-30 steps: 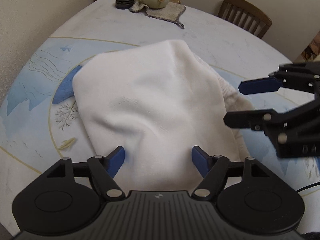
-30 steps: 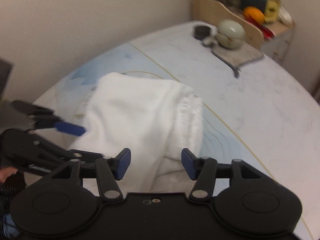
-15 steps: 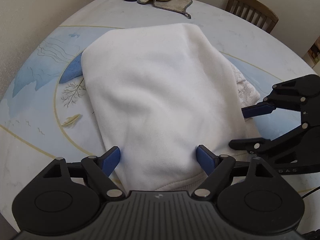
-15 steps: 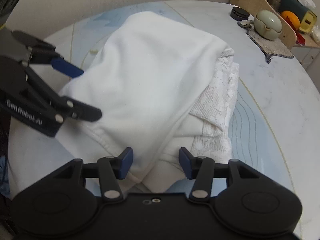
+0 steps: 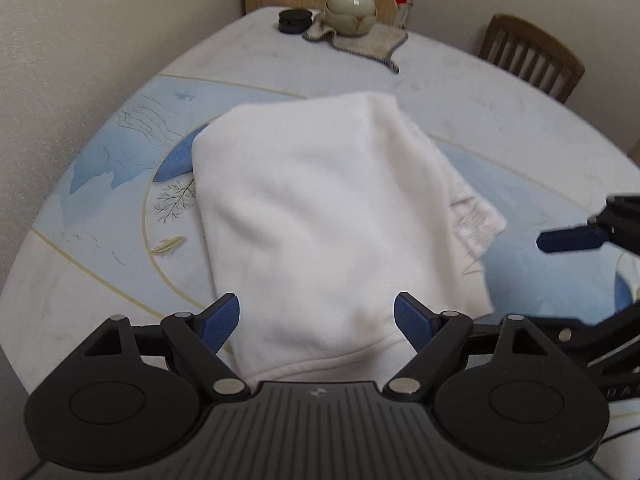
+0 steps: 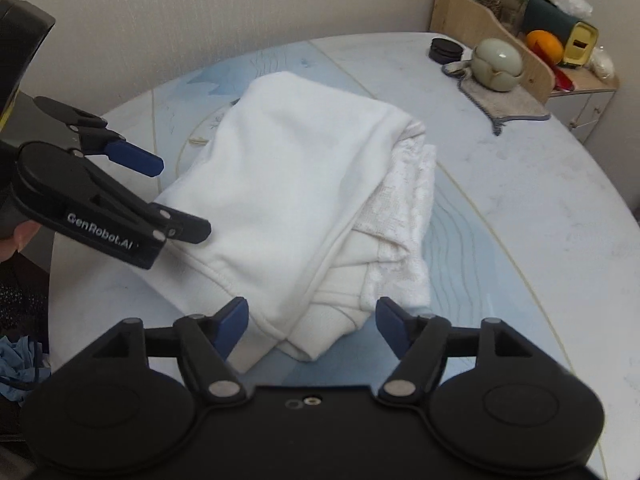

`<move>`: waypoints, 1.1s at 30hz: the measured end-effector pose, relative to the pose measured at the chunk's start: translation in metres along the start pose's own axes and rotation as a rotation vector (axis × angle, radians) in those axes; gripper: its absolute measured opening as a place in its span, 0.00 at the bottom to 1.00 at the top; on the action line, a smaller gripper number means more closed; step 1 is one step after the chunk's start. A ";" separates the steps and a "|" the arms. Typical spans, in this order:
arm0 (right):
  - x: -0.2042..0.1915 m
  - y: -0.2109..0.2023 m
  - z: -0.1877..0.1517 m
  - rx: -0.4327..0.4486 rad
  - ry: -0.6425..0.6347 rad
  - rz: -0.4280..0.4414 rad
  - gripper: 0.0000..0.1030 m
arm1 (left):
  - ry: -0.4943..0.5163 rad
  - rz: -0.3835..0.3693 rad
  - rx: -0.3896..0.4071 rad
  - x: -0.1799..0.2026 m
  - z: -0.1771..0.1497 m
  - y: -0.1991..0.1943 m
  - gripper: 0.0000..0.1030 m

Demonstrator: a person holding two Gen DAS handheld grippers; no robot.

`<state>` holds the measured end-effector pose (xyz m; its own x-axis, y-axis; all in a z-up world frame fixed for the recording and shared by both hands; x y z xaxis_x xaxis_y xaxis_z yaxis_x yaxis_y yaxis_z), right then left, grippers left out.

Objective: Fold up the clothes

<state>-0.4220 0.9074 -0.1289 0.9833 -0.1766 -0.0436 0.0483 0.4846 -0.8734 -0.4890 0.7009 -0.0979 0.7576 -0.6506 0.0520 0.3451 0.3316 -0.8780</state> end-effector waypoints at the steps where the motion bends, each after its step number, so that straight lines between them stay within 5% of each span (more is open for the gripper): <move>1: 0.001 -0.007 -0.003 0.007 0.004 -0.010 1.00 | -0.011 0.004 0.004 0.004 -0.001 -0.005 0.82; 18: 0.007 -0.090 -0.081 0.033 0.123 -0.092 1.00 | -0.025 0.071 0.038 0.077 -0.047 -0.060 0.82; 33: 0.015 -0.120 -0.119 0.056 0.210 -0.123 1.00 | -0.036 0.105 0.081 0.090 -0.059 -0.083 0.82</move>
Point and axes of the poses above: each gripper's, at about its wrist camera, not at the fingertips, and y roughly the way its jaws point, x to its right, z to its top, the point moved 5 cm from there along y, roughly the way its jaws point, and after that the axes turned 1 degree about y, right-handed, at the moved point
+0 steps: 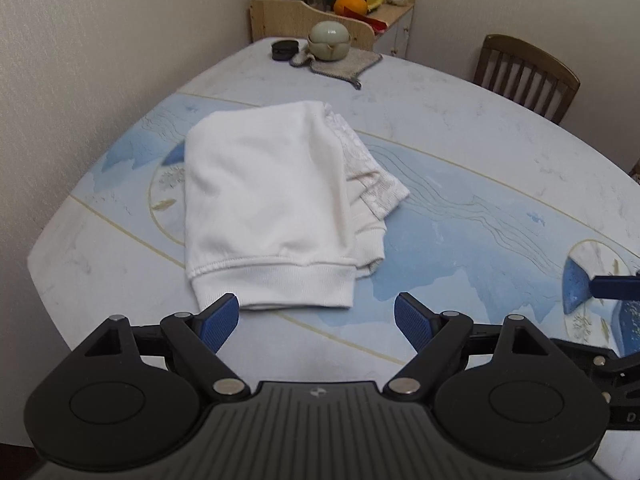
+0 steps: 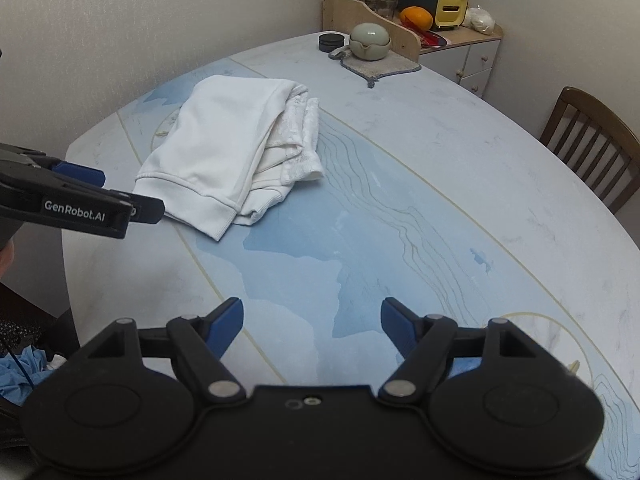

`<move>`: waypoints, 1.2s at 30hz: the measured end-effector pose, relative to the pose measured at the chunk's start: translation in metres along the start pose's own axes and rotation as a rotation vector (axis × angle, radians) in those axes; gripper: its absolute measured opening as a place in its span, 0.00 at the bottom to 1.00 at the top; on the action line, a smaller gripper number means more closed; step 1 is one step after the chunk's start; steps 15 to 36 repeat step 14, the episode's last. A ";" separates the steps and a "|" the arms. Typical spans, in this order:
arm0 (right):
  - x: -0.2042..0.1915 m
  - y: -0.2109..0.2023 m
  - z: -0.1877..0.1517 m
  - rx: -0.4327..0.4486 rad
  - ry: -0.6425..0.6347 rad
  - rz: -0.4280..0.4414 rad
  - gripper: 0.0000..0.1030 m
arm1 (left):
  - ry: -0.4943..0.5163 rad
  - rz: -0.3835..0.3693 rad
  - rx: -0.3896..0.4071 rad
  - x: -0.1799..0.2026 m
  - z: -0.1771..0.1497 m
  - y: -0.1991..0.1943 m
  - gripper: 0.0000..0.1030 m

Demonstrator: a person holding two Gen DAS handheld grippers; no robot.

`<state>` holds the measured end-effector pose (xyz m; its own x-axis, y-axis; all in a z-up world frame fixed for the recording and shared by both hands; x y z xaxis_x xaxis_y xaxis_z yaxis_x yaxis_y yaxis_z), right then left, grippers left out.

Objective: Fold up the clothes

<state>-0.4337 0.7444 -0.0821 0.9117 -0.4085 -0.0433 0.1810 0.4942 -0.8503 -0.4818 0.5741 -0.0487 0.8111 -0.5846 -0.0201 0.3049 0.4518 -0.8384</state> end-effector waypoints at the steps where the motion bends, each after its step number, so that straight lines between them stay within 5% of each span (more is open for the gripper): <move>1: 0.000 -0.001 -0.001 0.002 -0.001 0.000 1.00 | 0.001 0.010 0.006 -0.001 0.001 0.000 0.82; 6: 0.000 -0.001 -0.003 0.003 0.007 0.008 1.00 | -0.038 -0.035 -0.016 -0.004 0.000 0.004 0.82; 36: -0.001 0.003 -0.002 -0.003 0.019 0.001 1.00 | -0.029 -0.016 -0.026 -0.007 0.000 0.009 0.82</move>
Point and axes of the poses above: each gripper's, at about its wrist camera, not at the fingertips, and y roughly the way its jaws point, x to its right, z to its top, the point moved 5 cm from there along y, roughly the way its jaws point, and after that the axes turned 1 degree about y, right-handed, at the moved point
